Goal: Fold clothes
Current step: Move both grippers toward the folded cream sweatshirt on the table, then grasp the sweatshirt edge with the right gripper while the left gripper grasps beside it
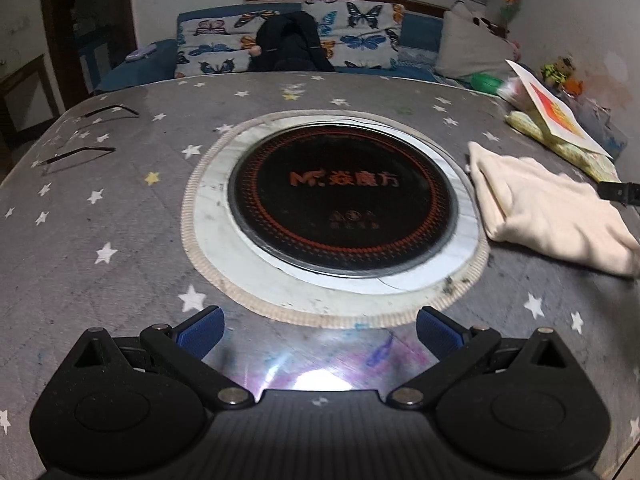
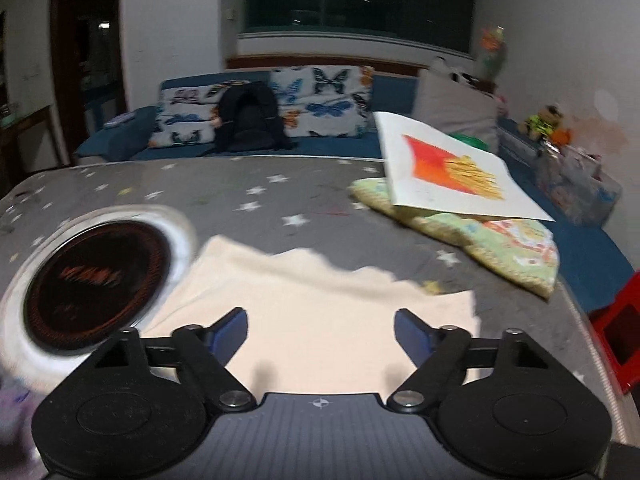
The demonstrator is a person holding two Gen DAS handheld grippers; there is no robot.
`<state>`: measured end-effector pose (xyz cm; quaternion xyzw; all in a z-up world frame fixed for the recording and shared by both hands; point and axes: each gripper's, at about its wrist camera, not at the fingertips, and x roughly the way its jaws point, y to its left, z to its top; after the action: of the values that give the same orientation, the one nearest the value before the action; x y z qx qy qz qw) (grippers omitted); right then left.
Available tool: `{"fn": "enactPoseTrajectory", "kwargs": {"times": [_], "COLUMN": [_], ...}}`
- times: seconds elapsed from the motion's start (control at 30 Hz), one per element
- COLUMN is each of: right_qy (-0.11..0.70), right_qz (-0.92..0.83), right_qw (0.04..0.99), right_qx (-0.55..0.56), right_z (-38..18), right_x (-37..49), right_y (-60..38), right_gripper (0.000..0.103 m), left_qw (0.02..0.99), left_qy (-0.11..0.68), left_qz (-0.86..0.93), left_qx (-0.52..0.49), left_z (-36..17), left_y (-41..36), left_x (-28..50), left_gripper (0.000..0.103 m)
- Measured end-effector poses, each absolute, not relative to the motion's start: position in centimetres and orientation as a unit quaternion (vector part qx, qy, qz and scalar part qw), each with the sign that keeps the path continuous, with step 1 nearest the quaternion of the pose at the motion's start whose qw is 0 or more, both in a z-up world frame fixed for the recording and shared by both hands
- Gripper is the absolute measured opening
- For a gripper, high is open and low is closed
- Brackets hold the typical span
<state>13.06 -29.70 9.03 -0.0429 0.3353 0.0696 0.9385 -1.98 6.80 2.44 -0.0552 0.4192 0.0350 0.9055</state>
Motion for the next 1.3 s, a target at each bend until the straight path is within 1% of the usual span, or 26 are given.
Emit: {"fn": "enactPoseTrajectory", "kwargs": {"times": [0.17,0.27,0.43,0.57,0.6,0.67,0.7,0.73,0.77,0.8,0.83,0.87,0.93,1.0,1.03,1.07,1.23,1.27,1.3], "right_qy": [0.357,0.372,0.392,0.402,0.407,0.418,0.419,0.416,0.413,0.412,0.409,0.406,0.406,0.404,0.401,0.396,0.391,0.390,0.388], "right_qz": [0.054,0.045,0.037,0.034,0.035,0.038,0.042,0.042,0.044,0.047,0.048,0.048,0.052,0.051,0.046,0.038,0.039,0.042,0.047], "right_qw": [0.932,0.927,0.919,0.915,0.912,0.908,0.907,0.908,0.910,0.910,0.911,0.913,0.912,0.913,0.915,0.917,0.920,0.920,0.920], "right_qx": [-0.022,-0.019,-0.025,-0.026,-0.024,-0.020,-0.013,-0.008,-0.004,-0.002,-0.003,-0.004,0.000,0.002,-0.002,-0.008,-0.005,-0.006,-0.005], "right_z": [8.5,7.5,6.1,5.6,5.2,4.5,4.2,4.2,4.2,4.2,4.3,4.3,4.5,4.5,4.4,4.4,3.8,3.7,3.7], "right_x": [16.7,18.5,19.6,19.4,19.5,19.8,19.9,19.9,19.9,19.9,19.9,19.9,20.1,20.4,20.6,20.7,21.7,21.9,22.0], "right_y": [-31.5,-31.8,-31.9,-32.6,-32.7,-33.0,-33.2,-33.3,-33.3,-33.3,-33.2,-33.2,-33.4,-33.7,-33.9,-34.0,-34.6,-34.6,-34.6], "right_gripper": [0.062,0.057,0.054,0.054,0.051,0.039,0.038,0.032,0.025,0.024,0.018,0.014,0.014,0.022,0.041,0.053,0.052,0.049,0.045], "left_qw": [0.906,0.907,0.915,0.921,0.922,0.922,0.922,0.922,0.922,0.921,0.920,0.919,0.918,0.917,0.916,0.915,0.911,0.911,0.908], "left_qy": [0.418,0.417,0.398,0.379,0.373,0.366,0.362,0.357,0.354,0.351,0.349,0.348,0.347,0.348,0.351,0.353,0.369,0.371,0.378], "left_qz": [0.037,0.031,-0.023,-0.076,-0.093,-0.120,-0.136,-0.148,-0.156,-0.166,-0.176,-0.183,-0.194,-0.194,-0.191,-0.188,-0.170,-0.163,-0.162], "left_qx": [-0.057,-0.056,-0.062,-0.045,-0.037,-0.024,-0.017,-0.010,-0.005,0.003,0.009,0.012,0.020,0.030,0.036,0.042,0.068,0.076,0.079], "left_z": [2.7,3.1,4.6,5.5,5.7,5.9,6.0,6.2,6.4,6.6,6.6,6.6,6.1,5.6,5.3,5.0,3.4,3.1,2.6], "left_y": [6.9,6.1,4.5,2.0,1.1,-0.8,-1.8,-2.6,-3.3,-4.4,-5.5,-6.1,-7.5,-8.4,-9.1,-9.8,-11.5,-12.1,-12.6], "left_x": [-1.5,-0.7,1.2,2.8,3.2,4.4,4.9,5.4,5.8,7.0,8.0,8.5,10.0,10.8,11.6,12.3,14.4,15.2,15.9], "left_gripper": [0.103,0.103,0.103,0.102,0.100,0.095,0.092,0.090,0.088,0.085,0.084,0.084,0.085,0.085,0.085,0.085,0.085,0.084,0.079]}}
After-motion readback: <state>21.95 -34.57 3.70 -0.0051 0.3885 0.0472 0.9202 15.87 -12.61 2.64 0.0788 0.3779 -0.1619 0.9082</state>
